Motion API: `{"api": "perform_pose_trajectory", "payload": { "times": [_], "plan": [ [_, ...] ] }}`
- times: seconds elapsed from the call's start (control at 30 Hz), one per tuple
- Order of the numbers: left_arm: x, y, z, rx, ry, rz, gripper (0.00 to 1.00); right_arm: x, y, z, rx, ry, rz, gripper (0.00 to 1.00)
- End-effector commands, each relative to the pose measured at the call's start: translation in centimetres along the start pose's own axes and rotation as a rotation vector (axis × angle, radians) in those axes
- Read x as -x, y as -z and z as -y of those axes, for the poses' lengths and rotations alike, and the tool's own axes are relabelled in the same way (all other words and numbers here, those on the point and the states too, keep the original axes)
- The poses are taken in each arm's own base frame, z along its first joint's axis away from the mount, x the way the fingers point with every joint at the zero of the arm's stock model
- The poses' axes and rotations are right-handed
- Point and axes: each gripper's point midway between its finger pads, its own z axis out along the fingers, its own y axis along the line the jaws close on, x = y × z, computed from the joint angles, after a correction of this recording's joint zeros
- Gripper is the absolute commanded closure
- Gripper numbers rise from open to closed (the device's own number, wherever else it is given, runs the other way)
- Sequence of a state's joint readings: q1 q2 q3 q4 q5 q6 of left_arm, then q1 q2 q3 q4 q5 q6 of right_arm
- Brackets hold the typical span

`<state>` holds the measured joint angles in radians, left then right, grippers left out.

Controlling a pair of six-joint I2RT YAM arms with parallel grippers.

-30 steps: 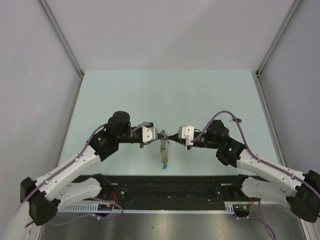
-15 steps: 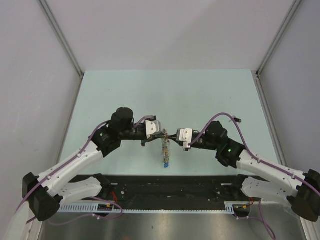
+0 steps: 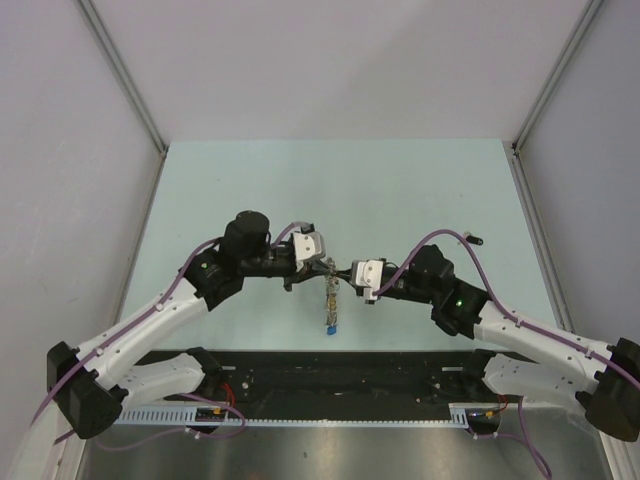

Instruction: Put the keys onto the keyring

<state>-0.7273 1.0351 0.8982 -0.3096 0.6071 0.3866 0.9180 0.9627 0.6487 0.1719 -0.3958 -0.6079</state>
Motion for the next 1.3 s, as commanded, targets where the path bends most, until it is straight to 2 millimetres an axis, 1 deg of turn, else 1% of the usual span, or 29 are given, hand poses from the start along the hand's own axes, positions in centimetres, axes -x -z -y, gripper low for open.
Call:
{"api": "perform_pose_trajectory", "payload": {
  "times": [0.0, 0.3, 0.43, 0.6, 0.73, 0.87, 0.9, 0.93, 0.97, 1.0, 1.03, 1.07, 1.1, 1.13, 1.17, 1.2, 1.23, 1.27],
  "plan": [
    [4.3, 0.7, -1.2, 0.046, -0.030, 0.109, 1.00, 1.8, 0.0, 0.4, -0.014, 0.043, 0.046, 1.00],
    [5.2, 1.3, -1.4, 0.051, -0.018, 0.159, 1.00, 1.4, 0.2, 0.8, -0.041, 0.044, 0.019, 1.00],
    [5.1, 1.5, -1.6, 0.060, -0.021, 0.167, 1.00, 1.3, 0.3, 0.8, -0.041, 0.043, 0.014, 1.00],
    [5.8, 1.7, -1.3, 0.055, -0.034, 0.211, 1.00, 1.1, 0.1, 0.9, -0.043, 0.039, 0.008, 1.00],
    [5.9, 1.6, -1.1, 0.047, -0.034, 0.231, 1.00, 1.0, 0.0, 0.9, -0.043, 0.027, 0.012, 1.00],
    [6.2, 1.7, -0.9, 0.051, -0.031, 0.265, 1.00, 1.4, 0.1, 1.3, -0.055, 0.006, 0.032, 1.00],
    [6.6, 1.8, -1.1, 0.064, -0.028, 0.289, 1.00, 1.5, 0.1, 1.2, -0.048, 0.003, 0.036, 1.00],
    [6.6, 2.0, -1.1, 0.078, -0.027, 0.305, 1.00, 1.6, 0.1, 1.3, -0.048, 0.002, 0.040, 1.00],
    [7.3, 2.2, -1.2, 0.091, -0.021, 0.343, 1.00, 1.7, 0.1, 1.0, -0.037, 0.000, 0.048, 1.00],
    [7.6, 2.4, -1.3, 0.102, -0.015, 0.364, 1.00, 1.7, 0.1, 0.9, -0.031, 0.001, 0.049, 1.00],
    [7.2, 2.5, -1.1, 0.112, -0.002, 0.377, 1.00, 1.8, 0.1, 0.9, -0.029, 0.003, 0.051, 1.00],
    [7.8, 2.8, -1.2, 0.124, 0.004, 0.417, 1.00, 1.8, 0.1, 0.8, -0.025, 0.004, 0.052, 1.00],
    [7.9, 2.9, -1.1, 0.125, 0.011, 0.431, 1.00, 1.8, 0.1, 0.9, -0.025, 0.009, 0.054, 1.00],
    [7.5, 2.9, -0.8, 0.123, 0.021, 0.440, 1.00, 1.9, 0.2, 0.9, -0.024, 0.013, 0.056, 1.00],
    [7.8, 3.1, -0.7, 0.126, 0.034, 0.469, 1.00, 2.0, 0.2, 0.9, -0.027, 0.015, 0.057, 1.00],
    [7.7, 3.2, -0.6, 0.125, 0.032, 0.478, 0.99, 2.3, 0.4, 1.0, -0.030, 0.022, 0.064, 1.00],
    [7.0, 3.1, -0.3, 0.121, 0.061, 0.478, 0.99, 2.4, 0.6, 1.0, -0.032, 0.030, 0.066, 1.00],
    [7.0, 3.1, -0.2, 0.119, 0.077, 0.492, 0.97, 2.7, 0.7, 1.1, -0.035, 0.036, 0.074, 1.00]
  ]
}}
